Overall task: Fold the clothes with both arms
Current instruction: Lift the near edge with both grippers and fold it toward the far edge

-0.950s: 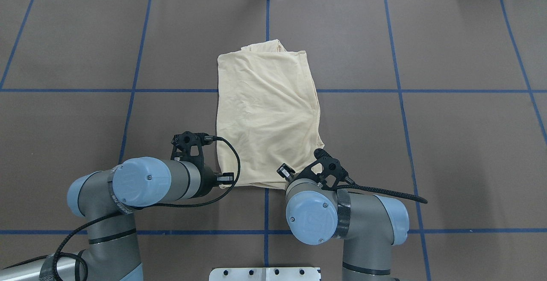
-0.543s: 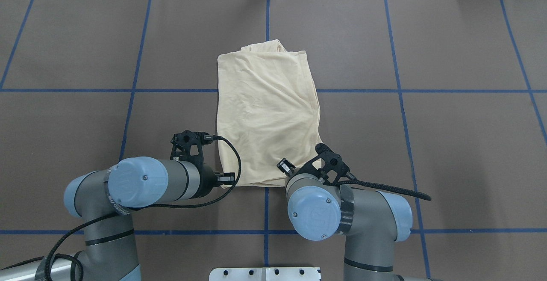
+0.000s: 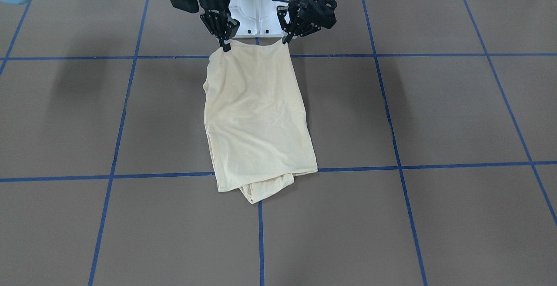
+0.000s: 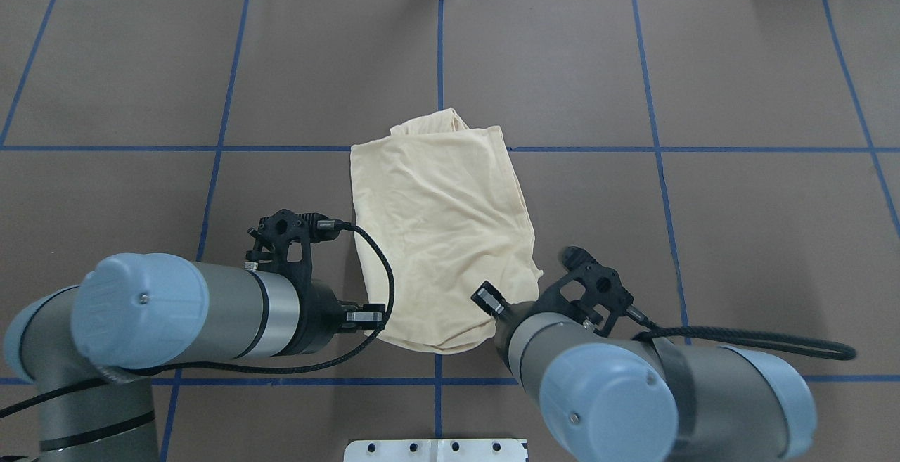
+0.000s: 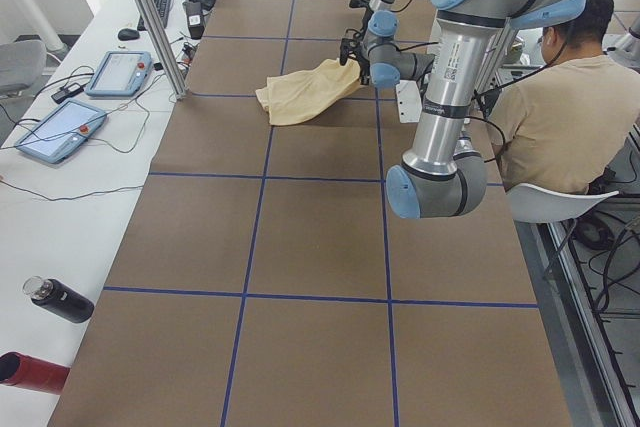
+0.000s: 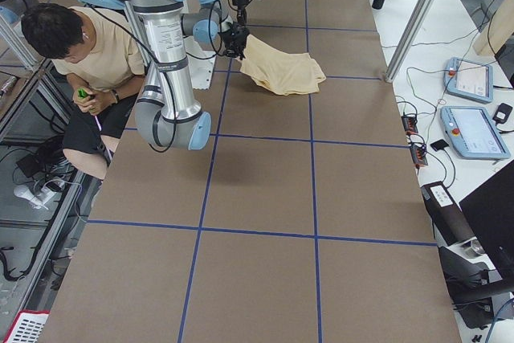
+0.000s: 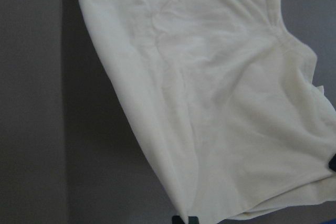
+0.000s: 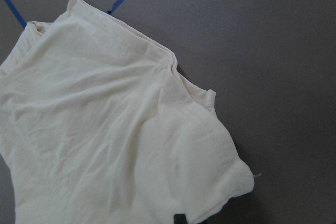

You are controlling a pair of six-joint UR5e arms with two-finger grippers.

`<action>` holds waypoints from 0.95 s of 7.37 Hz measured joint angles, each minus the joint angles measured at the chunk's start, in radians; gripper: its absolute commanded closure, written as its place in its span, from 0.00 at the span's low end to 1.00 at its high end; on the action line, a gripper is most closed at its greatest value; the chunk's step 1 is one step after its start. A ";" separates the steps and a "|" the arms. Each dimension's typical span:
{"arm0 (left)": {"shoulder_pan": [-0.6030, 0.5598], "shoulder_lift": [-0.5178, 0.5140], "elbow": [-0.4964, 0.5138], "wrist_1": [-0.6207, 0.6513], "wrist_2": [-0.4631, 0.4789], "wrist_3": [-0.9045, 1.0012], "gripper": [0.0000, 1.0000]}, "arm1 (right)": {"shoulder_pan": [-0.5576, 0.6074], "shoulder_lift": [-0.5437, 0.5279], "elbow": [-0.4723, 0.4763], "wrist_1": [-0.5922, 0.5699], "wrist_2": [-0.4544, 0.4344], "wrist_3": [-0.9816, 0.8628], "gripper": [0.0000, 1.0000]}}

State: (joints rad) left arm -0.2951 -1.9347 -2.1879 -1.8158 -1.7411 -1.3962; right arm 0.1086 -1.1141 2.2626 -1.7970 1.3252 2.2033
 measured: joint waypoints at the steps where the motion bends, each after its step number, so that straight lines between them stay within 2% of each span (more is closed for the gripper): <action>1: 0.025 0.007 -0.068 0.049 -0.006 -0.015 1.00 | -0.047 -0.001 0.091 -0.083 -0.003 0.005 1.00; 2: 0.043 0.007 -0.108 0.089 -0.009 -0.025 1.00 | -0.072 0.001 0.140 -0.138 -0.005 0.005 1.00; 3: 0.049 0.003 -0.108 0.112 -0.009 -0.027 1.00 | -0.064 0.008 0.130 -0.158 -0.006 -0.005 1.00; 5: 0.022 -0.028 -0.018 0.122 -0.002 -0.021 1.00 | 0.031 0.043 -0.011 -0.083 -0.006 -0.086 1.00; 7: -0.029 -0.085 0.110 0.120 0.042 -0.010 1.00 | 0.139 0.057 -0.207 0.126 -0.005 -0.173 1.00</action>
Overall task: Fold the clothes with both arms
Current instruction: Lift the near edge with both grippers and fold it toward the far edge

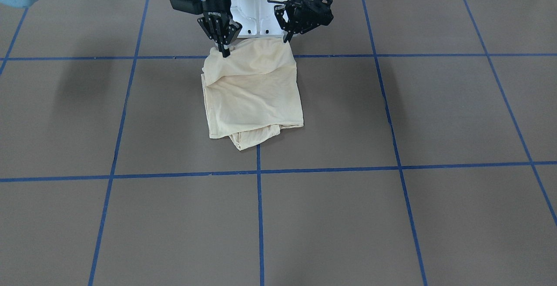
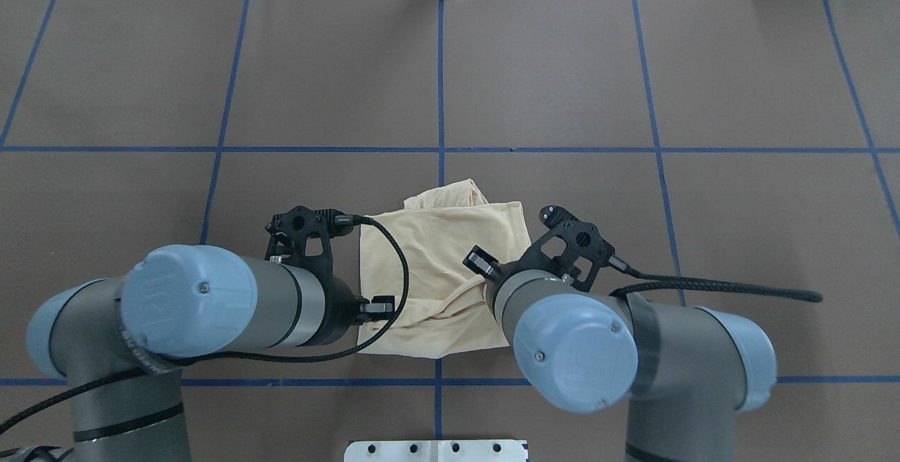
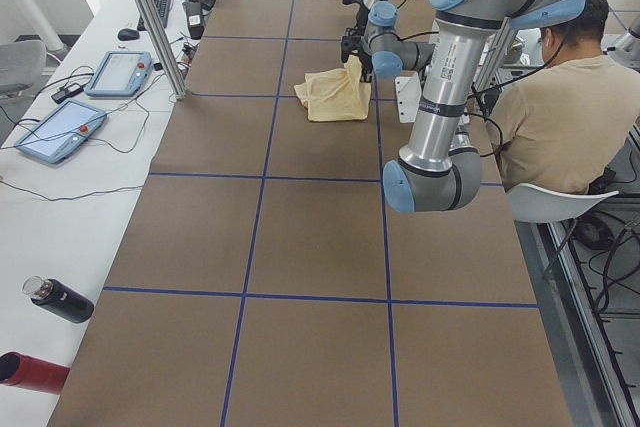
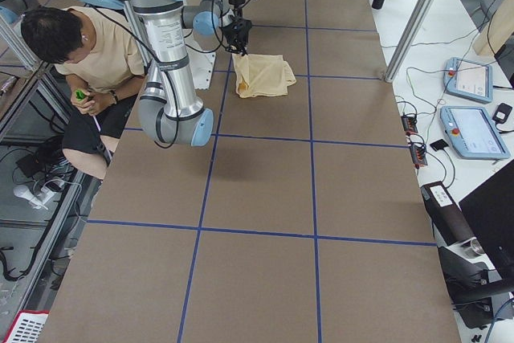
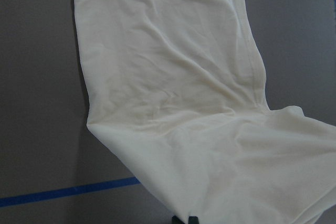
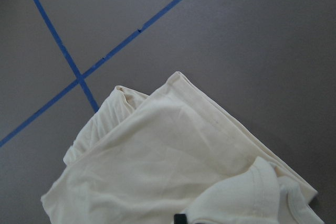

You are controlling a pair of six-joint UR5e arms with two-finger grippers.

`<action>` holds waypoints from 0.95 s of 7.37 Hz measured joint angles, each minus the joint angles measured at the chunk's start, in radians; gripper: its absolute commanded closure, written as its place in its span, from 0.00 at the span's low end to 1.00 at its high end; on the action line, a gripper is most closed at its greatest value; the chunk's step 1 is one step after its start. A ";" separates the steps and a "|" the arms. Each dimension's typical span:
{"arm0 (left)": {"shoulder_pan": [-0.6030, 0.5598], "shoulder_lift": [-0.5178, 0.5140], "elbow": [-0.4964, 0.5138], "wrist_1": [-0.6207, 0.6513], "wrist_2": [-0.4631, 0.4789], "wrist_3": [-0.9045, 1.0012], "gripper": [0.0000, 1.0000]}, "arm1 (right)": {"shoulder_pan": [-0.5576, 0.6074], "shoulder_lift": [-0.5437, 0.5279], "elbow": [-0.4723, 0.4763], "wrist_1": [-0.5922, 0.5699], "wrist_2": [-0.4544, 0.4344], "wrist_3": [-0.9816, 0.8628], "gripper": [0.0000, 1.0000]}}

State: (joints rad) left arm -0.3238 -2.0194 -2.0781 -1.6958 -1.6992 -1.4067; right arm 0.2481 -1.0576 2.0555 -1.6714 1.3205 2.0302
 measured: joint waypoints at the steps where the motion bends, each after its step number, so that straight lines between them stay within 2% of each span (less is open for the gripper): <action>1: -0.020 -0.017 0.043 -0.001 0.032 0.023 1.00 | 0.046 0.002 -0.072 0.082 0.002 -0.044 1.00; 5: -0.110 -0.063 0.214 -0.066 0.057 0.092 1.00 | 0.121 0.122 -0.286 0.158 0.008 -0.113 1.00; 6: -0.125 -0.076 0.264 -0.101 0.057 0.103 1.00 | 0.128 0.138 -0.329 0.181 0.008 -0.122 0.97; 7: -0.143 -0.086 0.306 -0.131 0.057 0.125 0.40 | 0.138 0.145 -0.363 0.210 0.009 -0.141 0.46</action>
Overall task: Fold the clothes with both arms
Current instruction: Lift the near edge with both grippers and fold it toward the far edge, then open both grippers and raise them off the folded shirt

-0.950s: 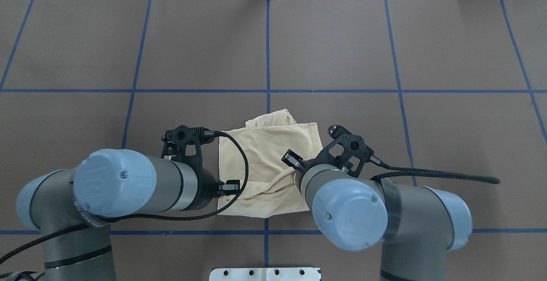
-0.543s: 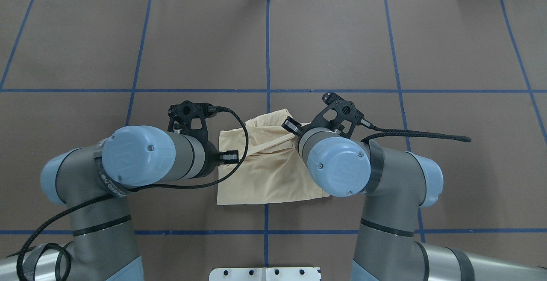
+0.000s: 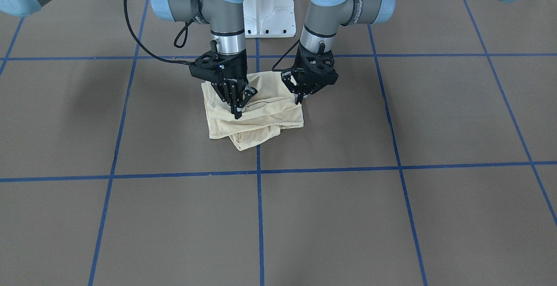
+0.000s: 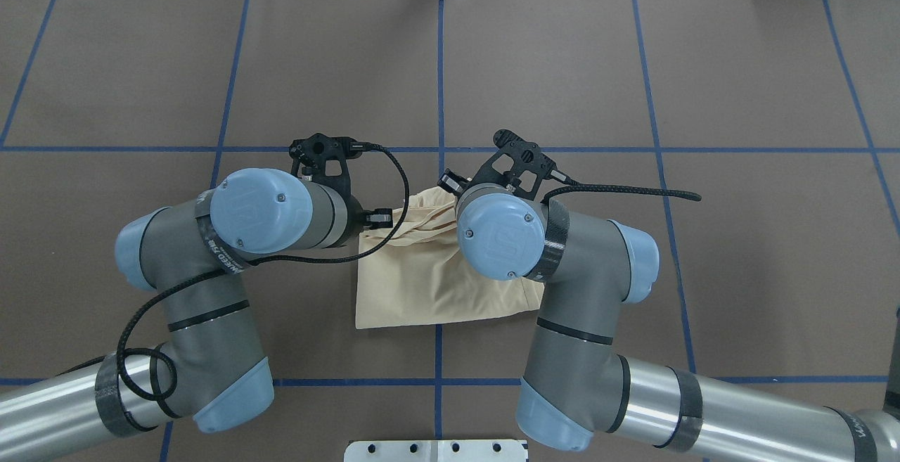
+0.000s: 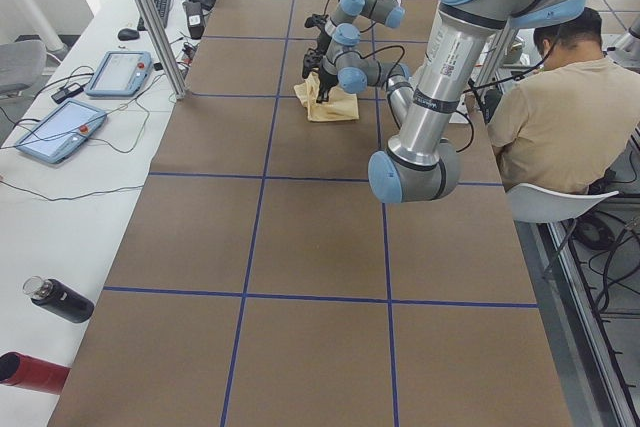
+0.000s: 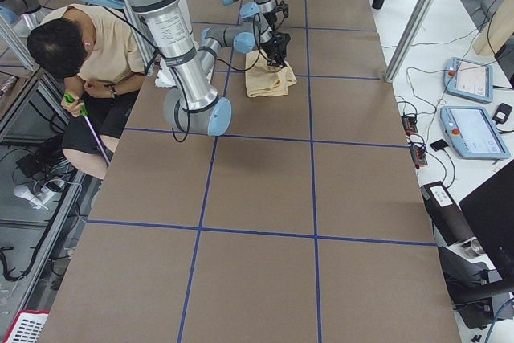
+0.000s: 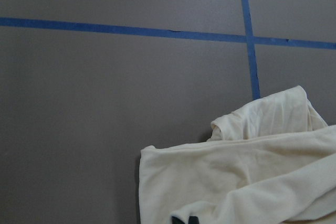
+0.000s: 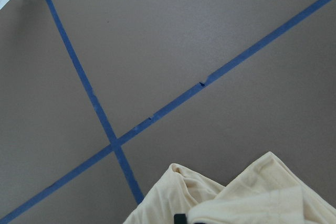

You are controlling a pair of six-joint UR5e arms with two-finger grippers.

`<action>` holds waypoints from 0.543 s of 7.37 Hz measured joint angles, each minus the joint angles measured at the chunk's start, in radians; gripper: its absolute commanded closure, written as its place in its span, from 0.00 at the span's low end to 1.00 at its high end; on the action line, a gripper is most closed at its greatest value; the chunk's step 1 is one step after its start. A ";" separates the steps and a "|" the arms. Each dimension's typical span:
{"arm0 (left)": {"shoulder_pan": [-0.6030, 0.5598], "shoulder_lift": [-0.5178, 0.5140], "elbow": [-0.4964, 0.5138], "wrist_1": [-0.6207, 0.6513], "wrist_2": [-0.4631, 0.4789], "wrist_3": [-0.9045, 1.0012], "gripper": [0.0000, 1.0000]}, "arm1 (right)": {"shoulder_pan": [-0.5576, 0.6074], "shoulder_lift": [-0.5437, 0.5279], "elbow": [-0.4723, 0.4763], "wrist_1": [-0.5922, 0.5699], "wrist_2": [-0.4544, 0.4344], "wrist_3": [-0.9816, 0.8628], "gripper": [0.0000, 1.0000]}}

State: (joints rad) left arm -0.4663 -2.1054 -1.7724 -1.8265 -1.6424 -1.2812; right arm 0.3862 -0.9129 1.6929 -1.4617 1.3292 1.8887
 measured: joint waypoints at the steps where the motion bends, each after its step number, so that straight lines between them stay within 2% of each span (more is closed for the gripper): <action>1: -0.021 -0.006 0.025 -0.017 -0.002 0.045 0.00 | 0.015 0.004 -0.025 0.024 0.010 -0.029 0.00; 3: -0.060 -0.009 0.039 -0.027 -0.018 0.139 0.00 | 0.066 0.014 -0.050 0.043 0.081 -0.110 0.00; 4: -0.088 -0.009 0.038 -0.027 -0.062 0.188 0.00 | 0.097 0.024 -0.050 0.043 0.139 -0.134 0.00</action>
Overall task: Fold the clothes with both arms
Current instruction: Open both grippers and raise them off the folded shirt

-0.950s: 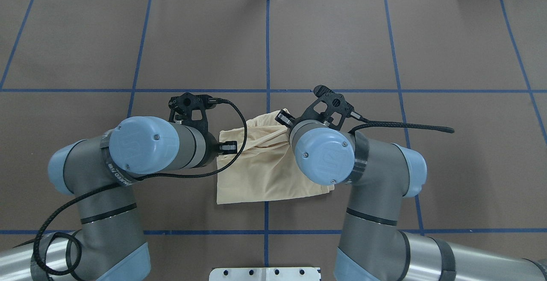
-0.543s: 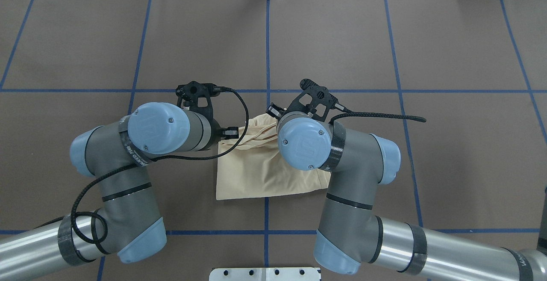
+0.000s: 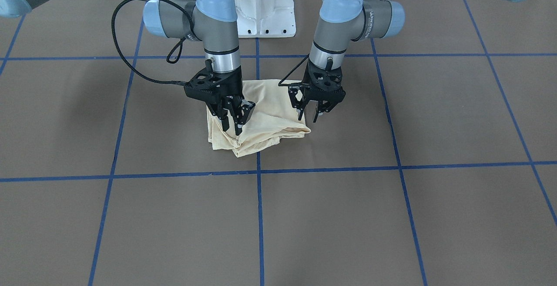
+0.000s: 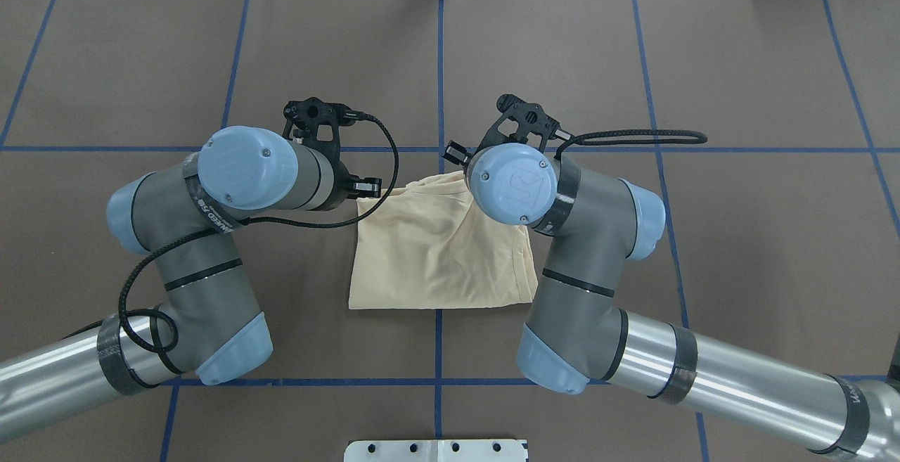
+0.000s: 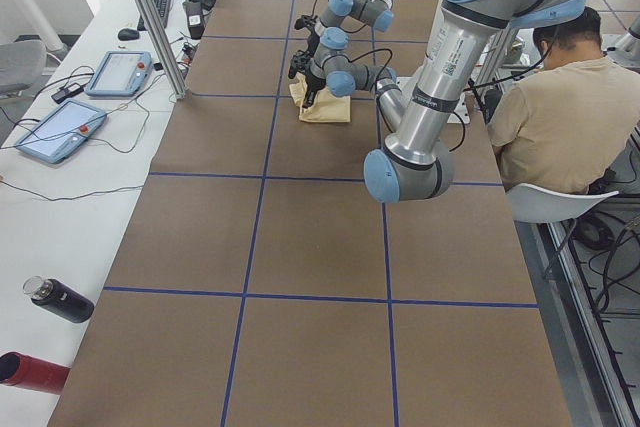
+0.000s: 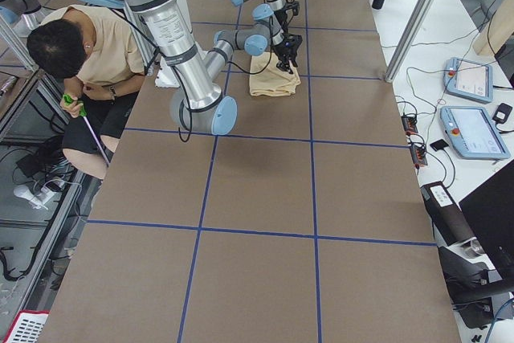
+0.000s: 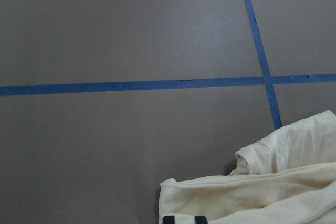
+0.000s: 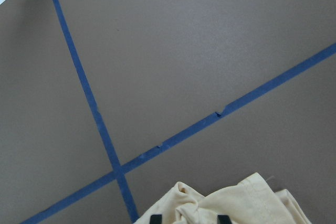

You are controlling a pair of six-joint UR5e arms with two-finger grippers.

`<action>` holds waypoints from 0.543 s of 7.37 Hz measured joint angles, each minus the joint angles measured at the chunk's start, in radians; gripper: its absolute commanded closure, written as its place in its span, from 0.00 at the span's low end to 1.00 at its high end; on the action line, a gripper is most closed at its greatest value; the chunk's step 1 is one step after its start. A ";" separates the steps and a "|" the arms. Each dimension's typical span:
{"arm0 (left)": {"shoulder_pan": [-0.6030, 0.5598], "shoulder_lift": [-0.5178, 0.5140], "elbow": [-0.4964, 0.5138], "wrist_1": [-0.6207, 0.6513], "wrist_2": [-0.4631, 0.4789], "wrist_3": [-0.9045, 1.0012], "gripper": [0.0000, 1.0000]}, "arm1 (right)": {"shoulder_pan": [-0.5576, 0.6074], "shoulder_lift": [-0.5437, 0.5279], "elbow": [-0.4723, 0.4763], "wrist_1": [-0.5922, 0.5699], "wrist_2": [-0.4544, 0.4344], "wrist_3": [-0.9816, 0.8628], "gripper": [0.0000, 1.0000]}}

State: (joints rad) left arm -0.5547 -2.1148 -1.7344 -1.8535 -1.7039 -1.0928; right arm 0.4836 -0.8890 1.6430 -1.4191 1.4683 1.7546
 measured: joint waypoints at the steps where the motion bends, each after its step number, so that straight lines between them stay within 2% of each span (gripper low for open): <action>1: -0.031 0.003 -0.004 0.001 -0.055 0.076 0.00 | 0.020 0.009 0.003 -0.002 0.053 -0.013 0.00; 2: -0.055 0.010 -0.007 0.002 -0.083 0.145 0.00 | 0.009 0.014 0.005 -0.004 0.070 -0.015 0.00; 4: -0.076 0.018 -0.008 0.001 -0.098 0.216 0.00 | -0.079 0.028 -0.029 -0.008 0.007 -0.015 0.00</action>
State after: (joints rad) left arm -0.6312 -2.0966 -1.7424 -1.8525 -1.8021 -0.8767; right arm 0.4044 -0.8610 1.6136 -1.4268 1.4755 1.7393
